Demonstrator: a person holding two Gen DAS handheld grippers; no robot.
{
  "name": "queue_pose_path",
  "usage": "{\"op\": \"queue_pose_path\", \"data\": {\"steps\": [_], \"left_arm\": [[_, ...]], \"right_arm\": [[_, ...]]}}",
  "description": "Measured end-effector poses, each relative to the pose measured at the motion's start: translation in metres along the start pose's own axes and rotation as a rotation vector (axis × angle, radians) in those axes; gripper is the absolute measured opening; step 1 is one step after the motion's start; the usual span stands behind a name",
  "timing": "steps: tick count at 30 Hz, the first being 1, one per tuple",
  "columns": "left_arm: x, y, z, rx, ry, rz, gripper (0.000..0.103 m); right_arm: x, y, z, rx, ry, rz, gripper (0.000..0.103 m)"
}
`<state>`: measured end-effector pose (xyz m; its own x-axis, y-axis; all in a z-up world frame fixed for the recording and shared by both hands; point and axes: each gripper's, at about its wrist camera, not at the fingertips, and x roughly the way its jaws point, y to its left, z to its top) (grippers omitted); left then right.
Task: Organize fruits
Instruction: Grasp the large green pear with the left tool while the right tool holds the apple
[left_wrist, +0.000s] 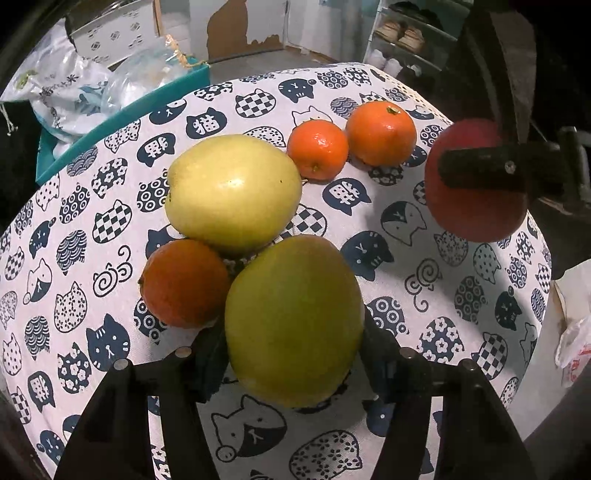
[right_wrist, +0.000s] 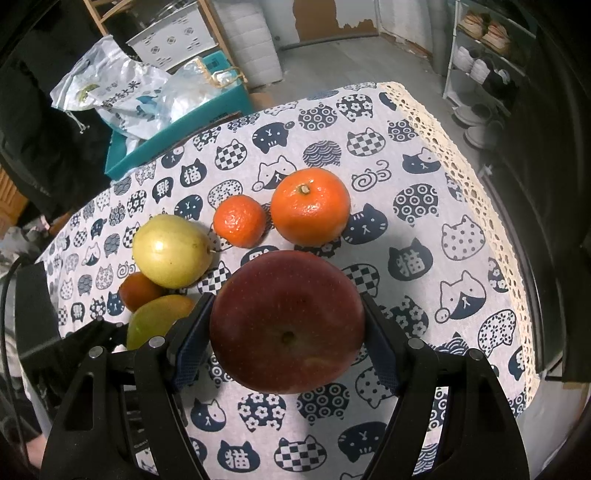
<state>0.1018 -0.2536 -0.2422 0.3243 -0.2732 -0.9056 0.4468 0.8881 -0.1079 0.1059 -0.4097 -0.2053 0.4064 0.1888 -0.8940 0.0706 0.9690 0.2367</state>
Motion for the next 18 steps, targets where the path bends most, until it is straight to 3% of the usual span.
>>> {"op": "queue_pose_path", "data": {"steps": [8,18], "left_arm": [[-0.010,-0.002,0.000,-0.002,-0.032,-0.006,0.063],[-0.056,0.002,0.004,-0.040,-0.102,-0.017,0.063]], "right_arm": [[-0.004,0.005,0.001,-0.024,-0.017,-0.015,0.076],[-0.024,0.023,0.008,-0.074,-0.083,-0.020,0.076]]}}
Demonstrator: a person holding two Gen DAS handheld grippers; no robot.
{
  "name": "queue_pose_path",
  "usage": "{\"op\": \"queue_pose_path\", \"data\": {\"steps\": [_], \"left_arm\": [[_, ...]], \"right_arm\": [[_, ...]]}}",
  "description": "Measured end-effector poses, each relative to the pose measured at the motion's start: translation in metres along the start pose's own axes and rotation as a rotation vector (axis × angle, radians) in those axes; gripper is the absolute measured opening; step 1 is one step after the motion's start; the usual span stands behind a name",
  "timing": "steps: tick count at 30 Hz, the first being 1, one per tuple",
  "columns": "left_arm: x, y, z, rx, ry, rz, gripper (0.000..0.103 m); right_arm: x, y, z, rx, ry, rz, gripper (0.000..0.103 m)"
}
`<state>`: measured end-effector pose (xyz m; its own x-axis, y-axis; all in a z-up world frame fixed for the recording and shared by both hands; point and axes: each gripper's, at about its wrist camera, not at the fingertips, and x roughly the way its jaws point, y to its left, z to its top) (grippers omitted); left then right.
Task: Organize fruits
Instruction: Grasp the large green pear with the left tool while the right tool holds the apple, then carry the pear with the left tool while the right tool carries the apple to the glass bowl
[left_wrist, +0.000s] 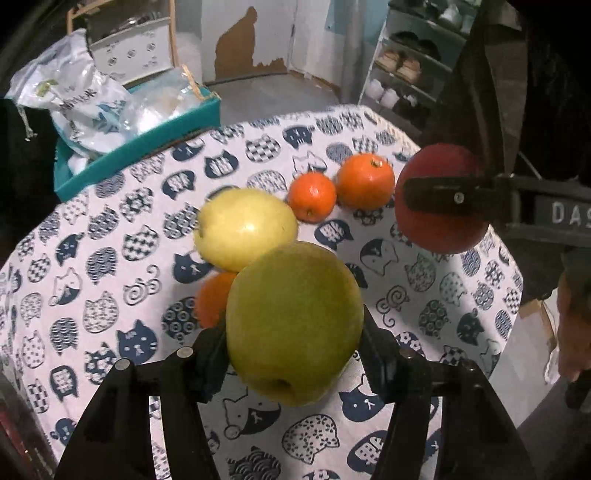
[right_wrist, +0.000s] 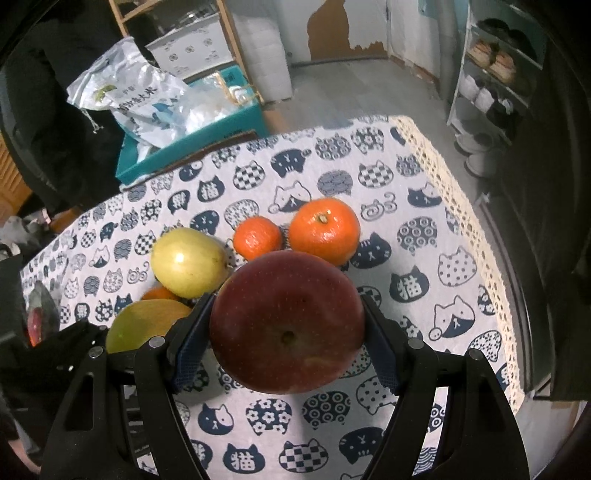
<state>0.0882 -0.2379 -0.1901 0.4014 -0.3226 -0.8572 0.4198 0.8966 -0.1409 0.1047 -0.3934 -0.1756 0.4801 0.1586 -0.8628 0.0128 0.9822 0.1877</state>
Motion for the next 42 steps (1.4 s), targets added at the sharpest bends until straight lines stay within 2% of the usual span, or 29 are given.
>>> {"op": "queue_pose_path", "data": {"steps": [8,28,42], "left_arm": [[-0.045,0.019,0.005,-0.070,-0.058,0.019,0.063],[-0.140,0.057,-0.006,-0.149,-0.195,0.089,0.063],[-0.195,0.092,-0.026,-0.225,-0.269,0.105,0.063]], "right_arm": [[-0.024,0.022,0.006,-0.047,-0.061,0.013,0.076],[-0.082,0.091,0.015,-0.167,-0.187,0.088,0.076],[-0.105,0.143,0.016,-0.248,-0.222,0.155,0.076]]}}
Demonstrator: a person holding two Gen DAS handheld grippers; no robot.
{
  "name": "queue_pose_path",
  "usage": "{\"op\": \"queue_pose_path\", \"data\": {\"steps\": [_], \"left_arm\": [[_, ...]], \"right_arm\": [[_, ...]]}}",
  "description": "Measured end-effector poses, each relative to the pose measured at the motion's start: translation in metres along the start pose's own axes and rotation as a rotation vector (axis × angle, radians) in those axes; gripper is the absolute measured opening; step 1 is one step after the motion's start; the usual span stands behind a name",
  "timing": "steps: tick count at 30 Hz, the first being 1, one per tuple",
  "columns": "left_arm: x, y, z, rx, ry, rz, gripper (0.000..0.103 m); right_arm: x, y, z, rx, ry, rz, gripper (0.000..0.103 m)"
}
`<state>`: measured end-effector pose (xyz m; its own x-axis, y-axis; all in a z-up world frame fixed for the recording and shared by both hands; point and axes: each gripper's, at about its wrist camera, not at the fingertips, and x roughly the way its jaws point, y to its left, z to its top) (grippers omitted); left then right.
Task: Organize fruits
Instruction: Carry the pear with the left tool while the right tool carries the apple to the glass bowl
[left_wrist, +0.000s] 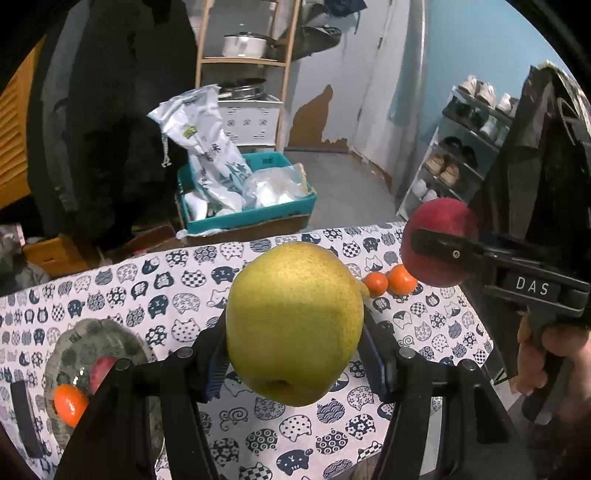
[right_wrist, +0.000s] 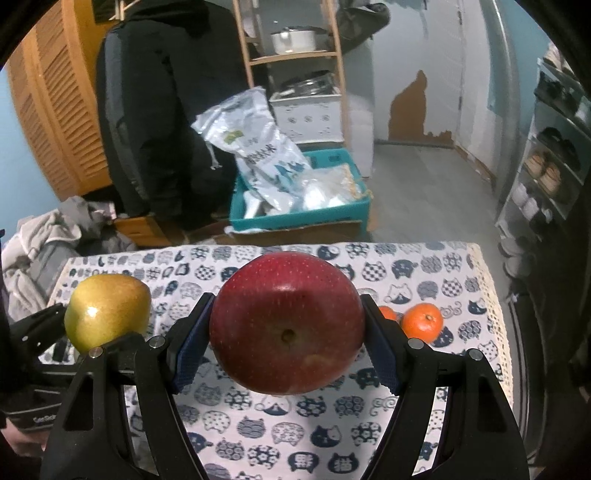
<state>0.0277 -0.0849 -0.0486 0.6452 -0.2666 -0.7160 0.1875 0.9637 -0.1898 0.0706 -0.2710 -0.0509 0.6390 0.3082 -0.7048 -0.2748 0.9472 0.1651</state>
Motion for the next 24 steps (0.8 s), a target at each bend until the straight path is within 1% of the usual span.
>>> {"op": "queue_pose_path", "data": {"steps": [9,15,24], "left_arm": [[-0.023,0.034,-0.002,-0.055,-0.027,0.024,0.063],[-0.036,0.060,-0.007,-0.095,-0.042,0.055,0.063],[-0.048,0.116,-0.029,-0.191,-0.031,0.116,0.063]], "right_arm": [[0.003,0.044,0.013,-0.060,-0.005,0.051,0.076],[0.011,0.075,0.019,-0.089,0.004,0.092,0.076],[0.033,0.125,0.027,-0.129,0.036,0.161,0.076]]}}
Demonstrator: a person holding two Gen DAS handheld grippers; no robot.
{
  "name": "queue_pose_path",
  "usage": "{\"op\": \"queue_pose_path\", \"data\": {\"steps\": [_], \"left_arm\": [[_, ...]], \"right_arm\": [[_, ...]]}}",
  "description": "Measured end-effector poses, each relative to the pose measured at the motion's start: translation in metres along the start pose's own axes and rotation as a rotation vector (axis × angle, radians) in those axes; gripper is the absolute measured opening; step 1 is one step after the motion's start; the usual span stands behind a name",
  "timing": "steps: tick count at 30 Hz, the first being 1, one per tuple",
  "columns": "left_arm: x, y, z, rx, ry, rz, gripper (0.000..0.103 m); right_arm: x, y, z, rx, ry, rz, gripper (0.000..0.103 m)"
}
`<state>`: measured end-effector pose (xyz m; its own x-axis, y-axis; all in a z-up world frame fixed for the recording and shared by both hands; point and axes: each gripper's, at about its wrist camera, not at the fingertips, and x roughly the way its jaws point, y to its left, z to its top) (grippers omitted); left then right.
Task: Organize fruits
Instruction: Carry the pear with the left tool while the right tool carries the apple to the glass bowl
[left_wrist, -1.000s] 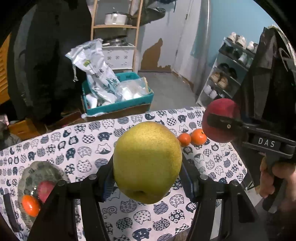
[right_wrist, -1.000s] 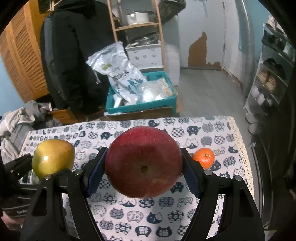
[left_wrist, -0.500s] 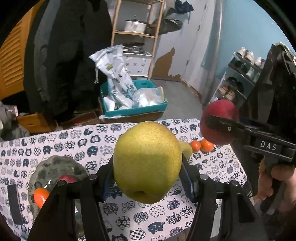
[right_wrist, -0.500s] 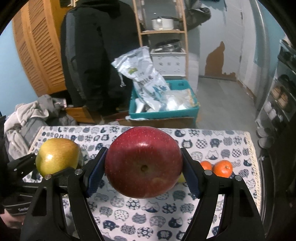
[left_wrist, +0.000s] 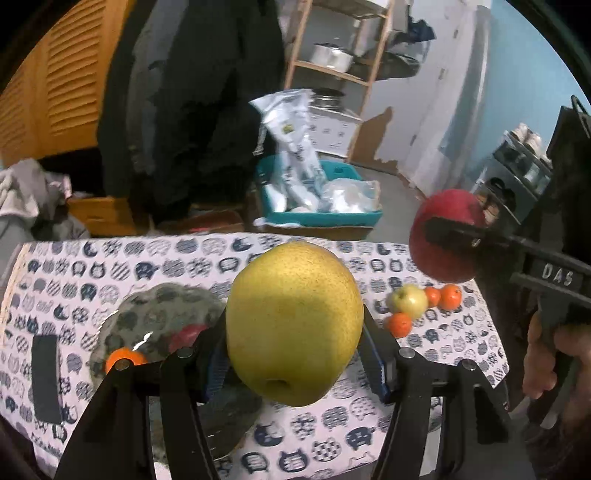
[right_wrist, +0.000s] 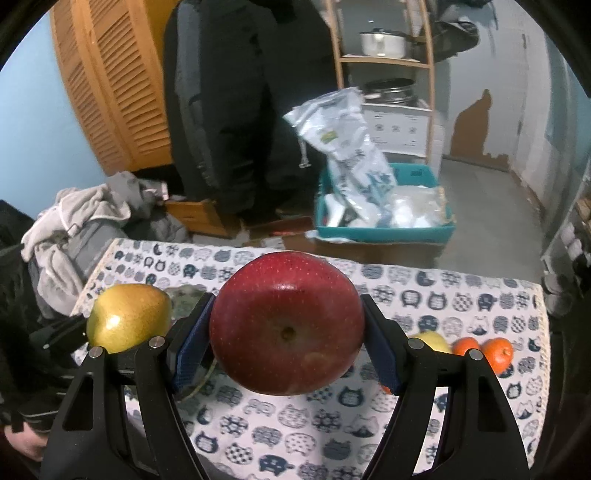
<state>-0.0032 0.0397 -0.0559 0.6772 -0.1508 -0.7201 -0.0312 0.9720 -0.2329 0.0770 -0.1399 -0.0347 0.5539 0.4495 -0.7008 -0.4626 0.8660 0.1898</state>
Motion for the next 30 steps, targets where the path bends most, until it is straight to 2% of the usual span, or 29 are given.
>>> {"op": "queue_pose_path", "data": {"steps": [15,22,30], "left_arm": [[0.005,0.084,-0.034,-0.140,0.066,0.101,0.063],[0.021,0.112,-0.057,-0.208,0.142,0.147,0.063],[0.040,0.130,-0.076,-0.257,0.220,0.181,0.063]], "right_arm": [[0.059,0.073,0.008,-0.066,0.073,0.118,0.076],[0.081,0.093,0.003,-0.085,0.123,0.152,0.076],[0.107,0.106,-0.019,-0.108,0.212,0.170,0.076]]}}
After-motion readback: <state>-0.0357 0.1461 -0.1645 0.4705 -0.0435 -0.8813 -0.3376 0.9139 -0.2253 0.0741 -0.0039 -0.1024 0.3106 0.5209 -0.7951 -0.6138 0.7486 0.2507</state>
